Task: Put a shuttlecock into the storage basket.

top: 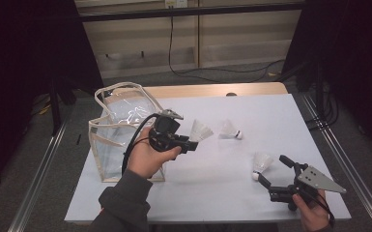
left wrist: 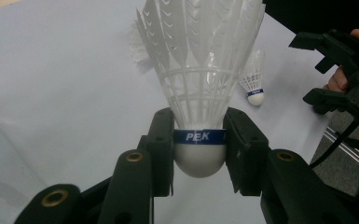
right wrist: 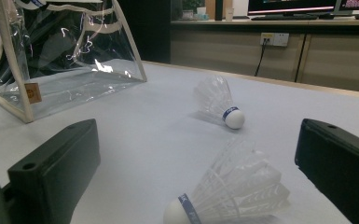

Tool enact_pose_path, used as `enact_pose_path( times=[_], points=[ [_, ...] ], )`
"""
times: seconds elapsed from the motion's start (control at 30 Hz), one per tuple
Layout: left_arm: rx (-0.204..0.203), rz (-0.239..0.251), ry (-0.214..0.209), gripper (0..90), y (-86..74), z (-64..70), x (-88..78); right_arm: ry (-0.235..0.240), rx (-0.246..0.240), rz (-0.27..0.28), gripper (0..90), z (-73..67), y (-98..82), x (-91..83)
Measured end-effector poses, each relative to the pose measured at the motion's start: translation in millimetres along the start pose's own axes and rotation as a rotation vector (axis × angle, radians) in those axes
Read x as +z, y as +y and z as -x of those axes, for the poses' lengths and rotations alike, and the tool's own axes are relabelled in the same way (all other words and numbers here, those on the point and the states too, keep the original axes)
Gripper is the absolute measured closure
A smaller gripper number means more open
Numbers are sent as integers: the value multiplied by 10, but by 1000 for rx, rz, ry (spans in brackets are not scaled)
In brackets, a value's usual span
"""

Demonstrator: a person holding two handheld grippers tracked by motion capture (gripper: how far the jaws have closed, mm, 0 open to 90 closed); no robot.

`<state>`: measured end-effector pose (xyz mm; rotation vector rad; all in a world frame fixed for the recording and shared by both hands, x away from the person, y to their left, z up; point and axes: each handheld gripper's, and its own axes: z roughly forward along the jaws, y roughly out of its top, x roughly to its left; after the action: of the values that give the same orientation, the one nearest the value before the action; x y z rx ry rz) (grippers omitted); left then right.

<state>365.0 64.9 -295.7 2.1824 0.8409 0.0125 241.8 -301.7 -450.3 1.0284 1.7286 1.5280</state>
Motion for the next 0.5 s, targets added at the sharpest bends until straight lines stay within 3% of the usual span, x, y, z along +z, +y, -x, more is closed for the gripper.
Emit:
enact_pose_path(
  times=[0.5],
  points=[
    [-8,-12,15,656,124,-52,-107,9,4,-2,0,-13,1,2]
  ],
)
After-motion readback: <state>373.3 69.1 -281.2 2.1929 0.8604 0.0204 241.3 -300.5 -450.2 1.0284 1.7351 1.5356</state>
